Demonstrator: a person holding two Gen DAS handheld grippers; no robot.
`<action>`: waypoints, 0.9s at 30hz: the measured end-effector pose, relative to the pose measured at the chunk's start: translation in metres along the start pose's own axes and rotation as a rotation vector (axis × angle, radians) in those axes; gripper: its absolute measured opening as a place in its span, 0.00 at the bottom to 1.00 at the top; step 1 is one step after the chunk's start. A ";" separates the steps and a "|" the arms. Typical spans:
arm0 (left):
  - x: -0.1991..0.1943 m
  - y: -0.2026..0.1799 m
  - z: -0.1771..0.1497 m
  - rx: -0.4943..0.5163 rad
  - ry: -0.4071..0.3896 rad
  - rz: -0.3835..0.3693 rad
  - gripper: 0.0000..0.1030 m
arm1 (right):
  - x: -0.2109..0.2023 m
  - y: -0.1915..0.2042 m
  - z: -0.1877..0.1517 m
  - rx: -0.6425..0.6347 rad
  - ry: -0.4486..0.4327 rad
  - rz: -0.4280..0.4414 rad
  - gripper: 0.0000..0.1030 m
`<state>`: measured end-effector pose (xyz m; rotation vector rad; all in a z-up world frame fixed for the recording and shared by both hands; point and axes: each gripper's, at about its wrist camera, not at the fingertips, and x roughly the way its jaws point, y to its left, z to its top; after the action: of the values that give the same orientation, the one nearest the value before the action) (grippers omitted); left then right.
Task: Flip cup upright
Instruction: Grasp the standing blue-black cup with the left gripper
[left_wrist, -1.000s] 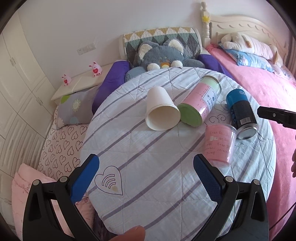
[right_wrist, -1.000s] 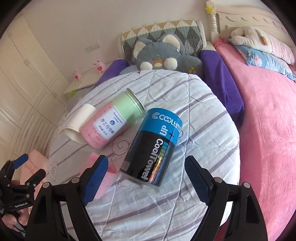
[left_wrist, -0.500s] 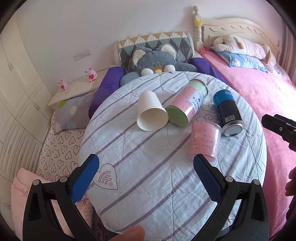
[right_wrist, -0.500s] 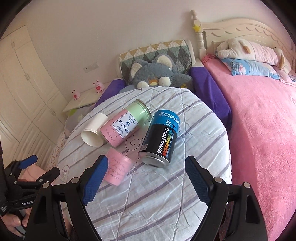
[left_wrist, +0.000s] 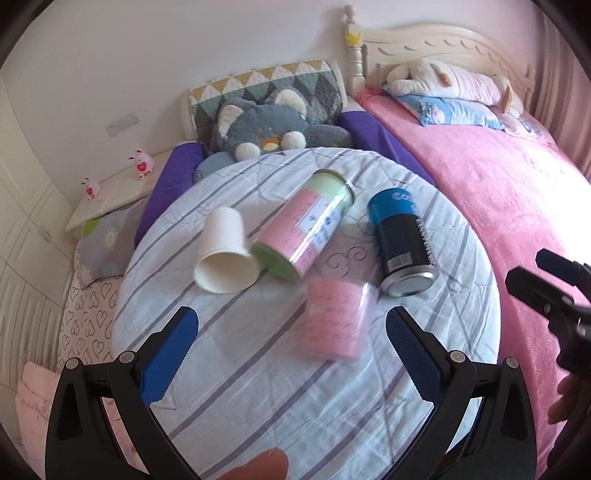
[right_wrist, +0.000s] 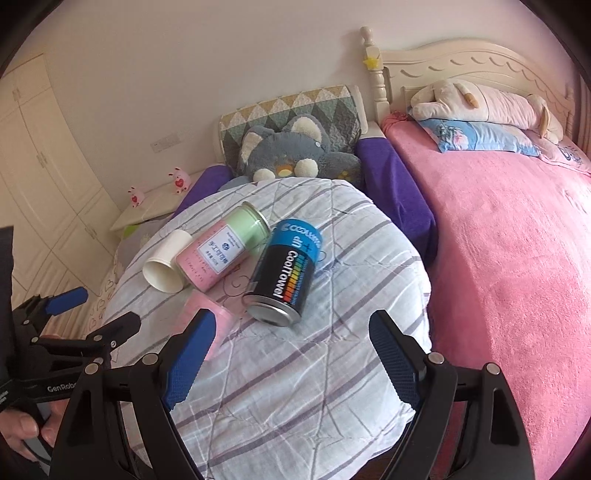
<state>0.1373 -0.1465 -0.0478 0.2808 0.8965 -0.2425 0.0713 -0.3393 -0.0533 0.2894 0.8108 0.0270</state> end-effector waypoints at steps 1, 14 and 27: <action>0.005 -0.006 0.006 0.002 0.004 -0.011 1.00 | 0.000 -0.004 0.000 0.002 -0.001 -0.006 0.84; 0.077 -0.066 0.065 0.003 0.126 -0.145 1.00 | 0.017 -0.053 0.003 0.061 0.018 -0.053 0.84; 0.145 -0.093 0.079 -0.010 0.304 -0.122 0.98 | 0.049 -0.082 0.010 0.105 0.059 -0.019 0.84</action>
<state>0.2520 -0.2730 -0.1290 0.2576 1.2171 -0.3135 0.1056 -0.4140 -0.1036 0.3811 0.8754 -0.0246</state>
